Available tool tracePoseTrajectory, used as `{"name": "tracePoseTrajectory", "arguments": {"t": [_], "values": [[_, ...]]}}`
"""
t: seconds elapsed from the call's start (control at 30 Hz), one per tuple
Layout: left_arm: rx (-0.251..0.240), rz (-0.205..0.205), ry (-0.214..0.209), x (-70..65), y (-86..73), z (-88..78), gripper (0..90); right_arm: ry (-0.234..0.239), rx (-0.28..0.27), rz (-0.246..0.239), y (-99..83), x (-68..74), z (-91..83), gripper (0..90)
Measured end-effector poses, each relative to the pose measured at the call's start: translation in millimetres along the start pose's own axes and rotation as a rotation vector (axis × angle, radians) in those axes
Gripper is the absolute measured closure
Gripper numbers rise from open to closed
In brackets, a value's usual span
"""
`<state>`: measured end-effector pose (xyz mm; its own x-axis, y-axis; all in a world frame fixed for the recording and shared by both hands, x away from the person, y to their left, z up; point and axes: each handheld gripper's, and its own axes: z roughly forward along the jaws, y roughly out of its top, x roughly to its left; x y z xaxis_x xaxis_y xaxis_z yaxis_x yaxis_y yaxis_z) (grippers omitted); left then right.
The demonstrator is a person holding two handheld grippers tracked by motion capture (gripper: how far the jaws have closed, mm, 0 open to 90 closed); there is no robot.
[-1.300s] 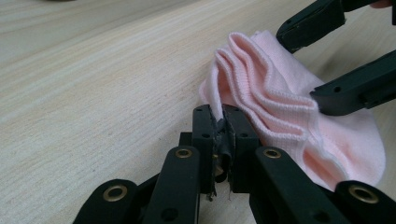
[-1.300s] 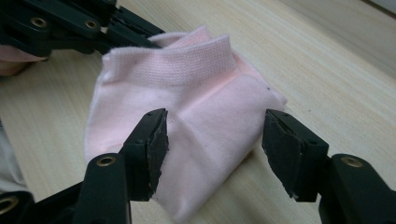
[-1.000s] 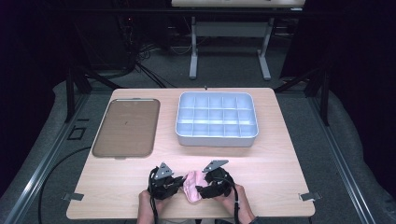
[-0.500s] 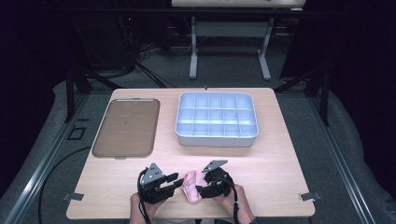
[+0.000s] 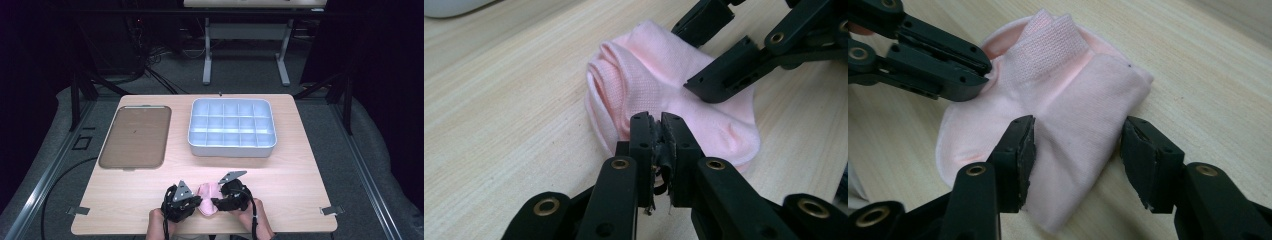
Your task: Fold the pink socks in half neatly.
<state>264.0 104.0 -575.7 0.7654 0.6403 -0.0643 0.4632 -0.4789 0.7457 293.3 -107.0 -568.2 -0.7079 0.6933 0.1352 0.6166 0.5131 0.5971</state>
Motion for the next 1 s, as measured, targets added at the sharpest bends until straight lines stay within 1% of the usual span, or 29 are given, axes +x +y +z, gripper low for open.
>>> {"name": "tracePoseTrajectory", "arguments": {"t": [0.03,0.07,0.1,0.17,0.2,0.27,0.3,0.33,0.37,0.4,0.47,0.5,0.57,0.6,0.63,0.67,0.73,0.77,0.8,0.9,0.93,0.97,1.0], "values": [[-0.004,-0.010,-0.002,0.7,-0.9,0.5,84.4,0.009,0.001,0.008,-0.2,-0.3,-0.4,48.8],[-0.005,-0.007,-0.003,1.7,-1.2,0.6,84.5,0.021,0.002,0.017,-0.4,-1.4,-1.1,49.9],[-0.009,-0.017,-0.005,2.0,-1.6,0.9,84.6,0.025,0.001,0.023,-0.7,-2.3,-1.4,50.7],[-0.012,-0.013,-0.008,4.1,-2.2,1.6,85.0,0.062,-0.001,0.045,-2.1,-5.4,-2.6,53.9],[-0.016,-0.021,-0.010,4.6,-2.9,2.2,85.2,0.072,-0.008,0.050,-2.7,-6.5,-2.7,56.5],[-0.020,-0.017,-0.013,5.6,-3.2,2.9,85.8,0.092,-0.005,0.054,-4.3,-9.8,-3.6,61.5],[-0.021,-0.016,-0.012,5.6,-3.2,3.1,86.1,0.103,-0.012,0.072,-5.0,-10.3,-3.6,65.0],[-0.023,-0.015,-0.011,5.6,-3.3,3.5,86.3,0.109,-0.004,0.068,-6.0,-12.0,-4.1,68.5],[-0.025,-0.019,-0.011,5.6,-3.4,3.9,86.5,0.129,-0.018,0.079,-6.9,-12.0,-3.5,71.0],[-0.027,-0.015,-0.011,6.2,-3.3,4.0,86.6,0.127,-0.018,0.078,-7.4,-12.1,-3.6,73.1],[-0.033,-0.021,-0.010,6.4,-3.3,4.8,86.9,0.125,-0.028,0.082,-8.1,-10.6,-4.9,77.0],[-0.031,-0.024,-0.013,6.5,-3.0,5.0,86.9,0.113,-0.028,0.076,-8.2,-10.6,-5.9,78.1],[-0.040,-0.031,-0.013,6.1,-2.6,6.4,86.9,0.111,-0.043,0.087,-8.9,-9.5,-7.9,79.8],[-0.040,-0.023,-0.013,6.6,-2.0,7.0,86.9,0.106,-0.039,0.082,-9.3,-9.7,-10.1,80.2],[-0.044,-0.023,-0.013,6.6,-1.6,8.1,86.9,0.108,-0.047,0.092,-10.0,-9.0,-11.2,80.3],[-0.046,-0.035,-0.023,6.4,-1.0,9.2,86.9,0.109,-0.044,0.091,-10.5,-9.8,-13.0,80.3],[-0.043,-0.035,-0.039,6.8,0.6,11.0,86.9,0.107,-0.055,0.106,-11.6,-10.3,-16.1,80.3],[-0.050,-0.037,-0.041,6.0,1.4,12.9,86.9,0.107,-0.052,0.103,-12.4,-11.7,-19.3,80.4],[-0.045,-0.033,-0.043,5.6,2.5,13.6,86.9,0.109,-0.061,0.112,-13.3,-12.2,-20.4,80.3],[-0.040,-0.020,-0.051,3.7,6.9,17.7,86.9,0.097,-0.060,0.122,-14.8,-14.0,-24.9,80.2],[-0.039,-0.014,-0.046,3.3,8.1,19.0,86.9,0.090,-0.061,0.121,-15.2,-14.9,-25.6,80.2],[-0.040,-0.014,-0.052,3.2,9.5,20.7,86.9,0.087,-0.059,0.123,-15.4,-15.8,-26.8,80.2],[-0.043,-0.025,-0.057,2.6,10.4,22.0,86.9,0.091,-0.060,0.126,-15.7,-17.1,-28.1,80.2]]}}
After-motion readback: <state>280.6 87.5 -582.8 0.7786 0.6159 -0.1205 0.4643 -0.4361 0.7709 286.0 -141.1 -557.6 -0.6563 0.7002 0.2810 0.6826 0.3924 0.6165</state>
